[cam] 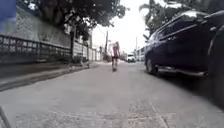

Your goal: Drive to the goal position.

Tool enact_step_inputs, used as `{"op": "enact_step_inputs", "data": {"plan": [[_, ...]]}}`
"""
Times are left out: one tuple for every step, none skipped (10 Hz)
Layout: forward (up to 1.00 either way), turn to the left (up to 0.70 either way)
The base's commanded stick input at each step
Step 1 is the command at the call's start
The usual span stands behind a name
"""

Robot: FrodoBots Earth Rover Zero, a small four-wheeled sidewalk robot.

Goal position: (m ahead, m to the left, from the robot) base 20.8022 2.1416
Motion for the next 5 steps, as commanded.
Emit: {"op": "enact_step_inputs", "data": {"plan": [[0.85, 0.0], [0.85, 0.0], [0.85, 0.0], [0.85, 0.0], [0.85, 0.0]]}}
